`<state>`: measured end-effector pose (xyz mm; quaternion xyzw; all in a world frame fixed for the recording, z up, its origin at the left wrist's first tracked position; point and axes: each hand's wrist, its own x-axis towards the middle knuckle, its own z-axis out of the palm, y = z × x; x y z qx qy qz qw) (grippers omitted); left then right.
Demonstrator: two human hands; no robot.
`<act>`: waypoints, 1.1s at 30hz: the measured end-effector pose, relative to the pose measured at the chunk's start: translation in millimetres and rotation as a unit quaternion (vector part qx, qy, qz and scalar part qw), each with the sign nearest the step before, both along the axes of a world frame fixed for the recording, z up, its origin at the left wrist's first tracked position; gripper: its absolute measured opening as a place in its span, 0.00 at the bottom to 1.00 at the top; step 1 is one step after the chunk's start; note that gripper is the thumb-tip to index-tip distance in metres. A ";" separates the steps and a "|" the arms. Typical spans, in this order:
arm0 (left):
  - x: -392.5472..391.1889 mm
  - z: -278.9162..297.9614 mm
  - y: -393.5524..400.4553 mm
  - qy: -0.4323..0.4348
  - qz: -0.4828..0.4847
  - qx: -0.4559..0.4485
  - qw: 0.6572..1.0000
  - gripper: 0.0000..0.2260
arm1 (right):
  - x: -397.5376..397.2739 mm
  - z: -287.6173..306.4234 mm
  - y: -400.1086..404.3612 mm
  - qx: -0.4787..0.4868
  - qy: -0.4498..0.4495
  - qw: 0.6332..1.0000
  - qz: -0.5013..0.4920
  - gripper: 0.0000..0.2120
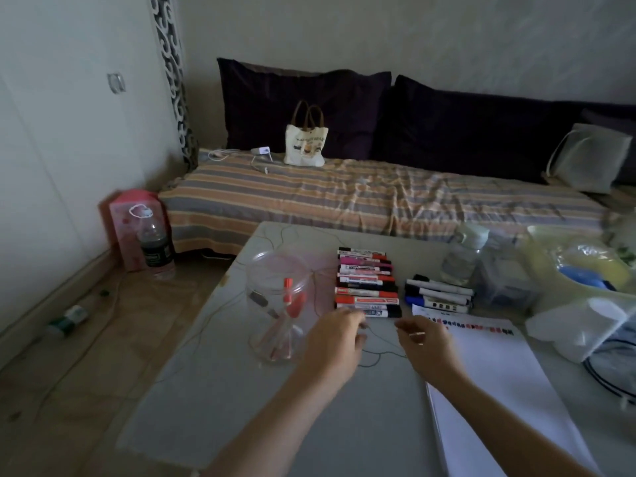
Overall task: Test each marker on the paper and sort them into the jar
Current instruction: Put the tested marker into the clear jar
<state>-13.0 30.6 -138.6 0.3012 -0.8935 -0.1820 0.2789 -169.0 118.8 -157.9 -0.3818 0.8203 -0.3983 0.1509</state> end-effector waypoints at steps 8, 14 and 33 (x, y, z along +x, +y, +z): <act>-25.9 -62.9 -16.8 -0.186 0.013 0.008 0.982 0.19 | -32.0 -6.7 -27.7 0.066 0.200 0.974 0.079 0.16; -34.2 -69.2 -24.8 -0.153 0.042 0.001 0.987 0.16 | -31.1 -30.0 -52.1 0.127 0.273 0.945 0.128 0.21; -47.5 -39.3 -10.8 0.075 0.043 0.339 0.937 0.08 | -27.2 16.6 4.1 -0.052 -0.128 0.990 -0.019 0.06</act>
